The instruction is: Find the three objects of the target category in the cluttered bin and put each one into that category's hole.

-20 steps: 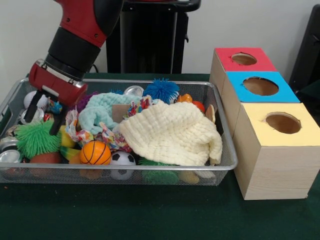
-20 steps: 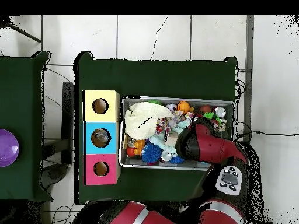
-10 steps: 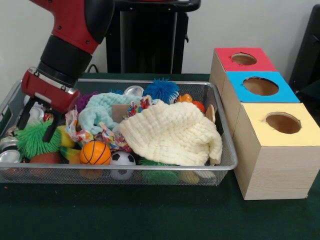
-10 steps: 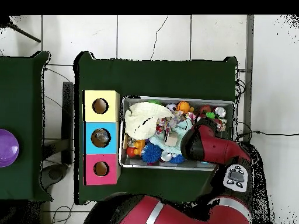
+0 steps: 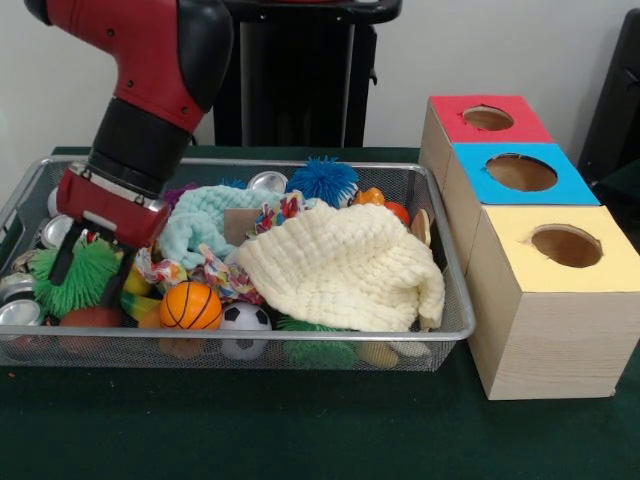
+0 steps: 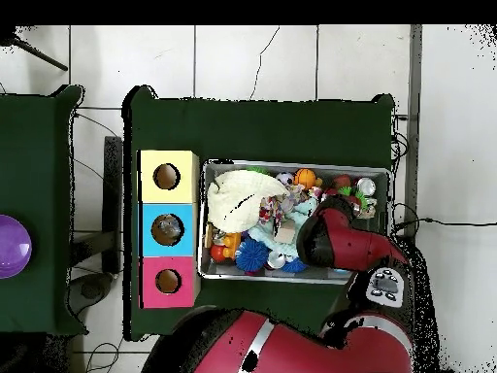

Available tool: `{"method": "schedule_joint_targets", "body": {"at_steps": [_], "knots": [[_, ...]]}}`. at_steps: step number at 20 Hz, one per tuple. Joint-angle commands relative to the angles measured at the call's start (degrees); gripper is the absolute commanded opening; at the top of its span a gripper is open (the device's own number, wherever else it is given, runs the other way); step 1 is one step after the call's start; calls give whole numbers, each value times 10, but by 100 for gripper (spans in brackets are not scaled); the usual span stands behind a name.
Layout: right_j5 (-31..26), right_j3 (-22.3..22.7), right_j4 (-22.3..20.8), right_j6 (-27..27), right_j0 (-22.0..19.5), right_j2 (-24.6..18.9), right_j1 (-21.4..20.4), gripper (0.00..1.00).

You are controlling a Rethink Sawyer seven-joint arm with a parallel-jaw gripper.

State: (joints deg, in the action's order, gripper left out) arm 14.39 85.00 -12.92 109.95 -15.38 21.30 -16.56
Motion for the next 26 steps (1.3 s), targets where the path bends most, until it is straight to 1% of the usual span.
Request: {"method": "schedule_joint_targets", "body": {"at_steps": [1,4,9,12,13,16,19,22,23,26], "knots": [[26,-21,-5,78,-15,-85,41,100],[0,-17,-4,77,-24,-98,41,100],[-94,-17,13,53,-22,-93,39,100],[-147,-22,11,34,-27,-93,36,100],[-156,-24,10,30,-28,-93,36,100],[-200,-34,5,14,-43,-107,42,100],[-225,-40,4,10,-47,-110,47,100],[-294,-45,14,6,-45,-99,46,100],[-300,-48,14,7,-44,-97,48,100],[-339,-47,24,15,-45,-96,50,100]]}}
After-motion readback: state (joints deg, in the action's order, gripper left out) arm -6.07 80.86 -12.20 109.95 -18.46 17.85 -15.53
